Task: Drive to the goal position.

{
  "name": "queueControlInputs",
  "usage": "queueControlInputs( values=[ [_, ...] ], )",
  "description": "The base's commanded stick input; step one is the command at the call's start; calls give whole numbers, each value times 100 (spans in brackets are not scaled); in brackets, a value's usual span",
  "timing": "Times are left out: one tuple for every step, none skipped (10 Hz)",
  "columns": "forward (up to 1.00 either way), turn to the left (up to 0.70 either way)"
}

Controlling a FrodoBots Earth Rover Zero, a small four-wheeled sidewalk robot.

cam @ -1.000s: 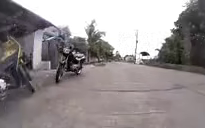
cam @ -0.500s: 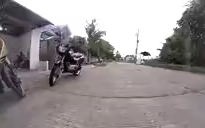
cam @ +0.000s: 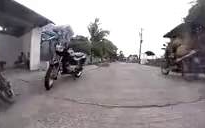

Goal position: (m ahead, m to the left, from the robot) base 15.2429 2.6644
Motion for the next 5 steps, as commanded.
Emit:
queueControlInputs(
  values=[
    [70, 0],
    [70, 0],
    [70, 0],
    [70, 0],
    [70, 0]
  ],
)
